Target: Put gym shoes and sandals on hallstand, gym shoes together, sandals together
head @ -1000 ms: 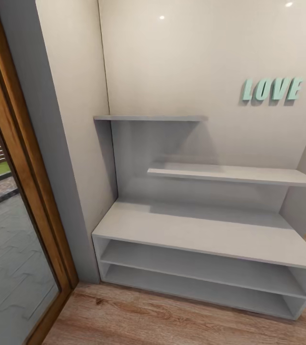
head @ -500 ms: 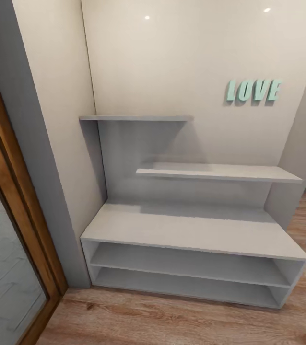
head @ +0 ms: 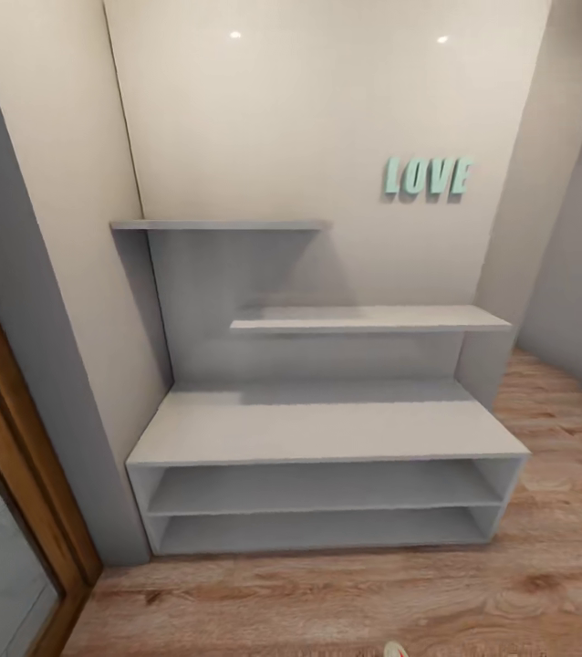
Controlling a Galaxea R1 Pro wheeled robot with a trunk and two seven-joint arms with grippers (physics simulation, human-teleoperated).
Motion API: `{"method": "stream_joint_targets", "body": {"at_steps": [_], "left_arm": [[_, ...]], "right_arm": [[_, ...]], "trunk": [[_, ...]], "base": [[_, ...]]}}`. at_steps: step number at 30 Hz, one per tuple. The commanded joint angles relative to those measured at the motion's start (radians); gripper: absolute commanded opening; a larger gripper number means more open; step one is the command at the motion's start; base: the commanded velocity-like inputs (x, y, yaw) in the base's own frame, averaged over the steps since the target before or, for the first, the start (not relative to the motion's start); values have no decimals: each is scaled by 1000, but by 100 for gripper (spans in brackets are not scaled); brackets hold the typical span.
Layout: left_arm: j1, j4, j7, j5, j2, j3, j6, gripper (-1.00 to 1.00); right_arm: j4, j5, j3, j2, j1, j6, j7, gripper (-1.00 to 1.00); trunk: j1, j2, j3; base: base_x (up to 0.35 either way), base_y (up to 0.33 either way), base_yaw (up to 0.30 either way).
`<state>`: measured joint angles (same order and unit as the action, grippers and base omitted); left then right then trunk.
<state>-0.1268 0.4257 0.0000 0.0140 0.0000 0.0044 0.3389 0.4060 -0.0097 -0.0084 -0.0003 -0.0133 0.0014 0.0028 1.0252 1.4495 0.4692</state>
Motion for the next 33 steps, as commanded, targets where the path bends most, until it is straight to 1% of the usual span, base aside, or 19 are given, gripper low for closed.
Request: {"method": "stream_joint_targets", "body": {"at_steps": [1,10,33], "left_arm": [[0,-1,0,1,0,0,3,100],[0,-1,0,1,0,0,3,100],[0,-1,0,-4,0,-1,3,100]], "right_arm": [[2,-1,-1,0,-1,0,0,100],[3,-1,-1,0,-1,0,0,100],[4,-1,-1,0,-1,0,0,100]], "trunk": [[0,1,1],[0,1,1],[0,1,1]], "base": [[-124,271,-300],[-95,210,-300],[-3,6,-300]]}}
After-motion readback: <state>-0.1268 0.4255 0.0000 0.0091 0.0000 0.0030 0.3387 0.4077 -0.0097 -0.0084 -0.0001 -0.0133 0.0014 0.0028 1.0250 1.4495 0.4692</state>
